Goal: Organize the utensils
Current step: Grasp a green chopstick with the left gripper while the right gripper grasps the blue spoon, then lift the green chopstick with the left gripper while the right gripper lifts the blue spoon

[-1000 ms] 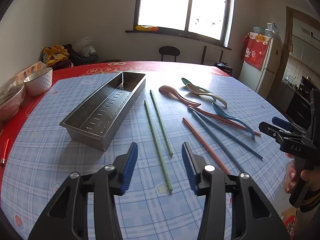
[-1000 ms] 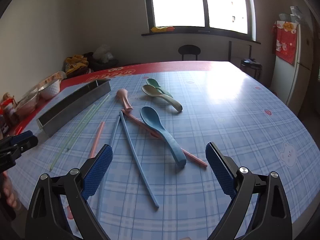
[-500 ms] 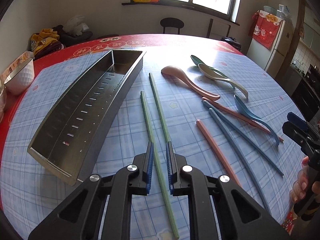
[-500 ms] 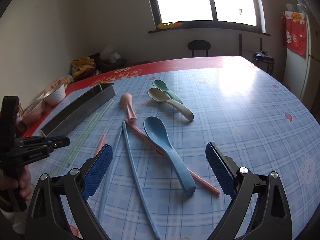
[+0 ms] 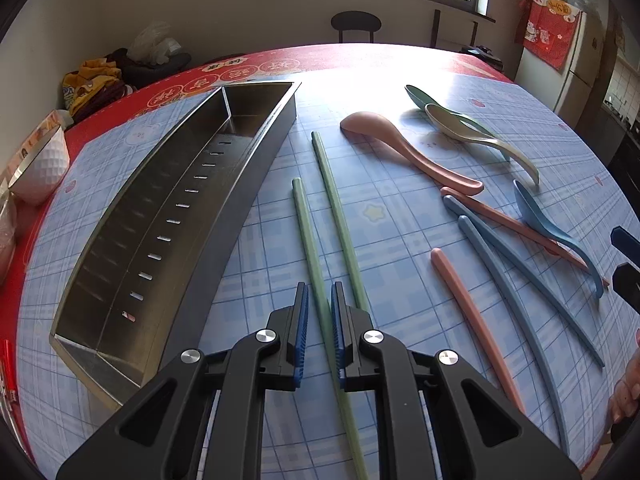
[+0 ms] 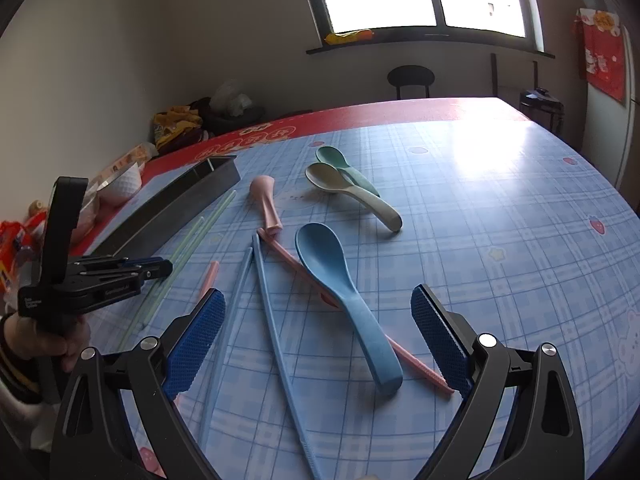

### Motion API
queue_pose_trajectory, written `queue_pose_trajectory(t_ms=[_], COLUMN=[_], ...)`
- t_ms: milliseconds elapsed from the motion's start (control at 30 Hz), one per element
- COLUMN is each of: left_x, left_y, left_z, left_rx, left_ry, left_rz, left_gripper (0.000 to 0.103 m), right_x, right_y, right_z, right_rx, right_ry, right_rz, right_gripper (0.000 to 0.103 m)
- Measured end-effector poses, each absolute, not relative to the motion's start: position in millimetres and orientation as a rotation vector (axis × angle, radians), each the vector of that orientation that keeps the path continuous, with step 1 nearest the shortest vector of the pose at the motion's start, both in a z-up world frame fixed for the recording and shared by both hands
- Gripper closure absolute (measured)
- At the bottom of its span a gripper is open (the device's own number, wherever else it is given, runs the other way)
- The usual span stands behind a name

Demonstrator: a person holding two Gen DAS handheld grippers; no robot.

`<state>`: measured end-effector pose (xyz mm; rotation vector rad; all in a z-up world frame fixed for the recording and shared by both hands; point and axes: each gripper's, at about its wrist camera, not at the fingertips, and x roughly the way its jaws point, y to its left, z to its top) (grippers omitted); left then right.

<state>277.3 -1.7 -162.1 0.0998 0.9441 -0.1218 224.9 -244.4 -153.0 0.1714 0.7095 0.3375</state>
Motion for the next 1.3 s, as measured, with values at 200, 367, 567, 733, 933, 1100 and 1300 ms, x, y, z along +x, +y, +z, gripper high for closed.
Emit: queue_pose_trajectory(t_ms=[200, 367, 567, 733, 933, 1100, 1300], left_x=[256.0, 238.8, 229.3, 229.7, 230.2, 230.4, 230.1], left_y=[1.1, 9.8, 10.8, 11.2, 19.3, 25.5, 22.5], left_z=[-162.0, -162.7, -164.3, -164.0, -164.2, -164.1, -163.5], left_rx=[0.138, 0.089, 0.075, 0.067, 0.024, -0.029, -0.015], left_ry=[0.938, 0.927, 0.888, 0.885, 0.886, 0.888, 0.886], left_rz=[-0.159, -0.18, -0.19, -0.199, -0.22, -0.24, -0.235], left_gripper=[0.097, 0.097, 0.097, 0.097, 0.097, 0.097, 0.097], right_x=[229.4, 233.0, 236.9, 242.5, 249.7, 260.6, 275.9], right_y=[-250.3, -246.1, -240.4, -227.4, -207.3, -221.7, -240.6], right_z=[-157.0, -160.6, -159.6, -156.9, -165.2, -162.8, -171.9], right_rx=[0.211, 0.192, 0.105, -0.08, -0.27, -0.209, -0.063], right_ry=[0.735, 0.78, 0.811, 0.82, 0.857, 0.885, 0.953], right_rz=[0.352, 0.344, 0.284, 0.249, 0.231, 0.238, 0.265], right_gripper=[0.026, 0.037, 0.064, 0.076, 0.087, 0.093, 0.096])
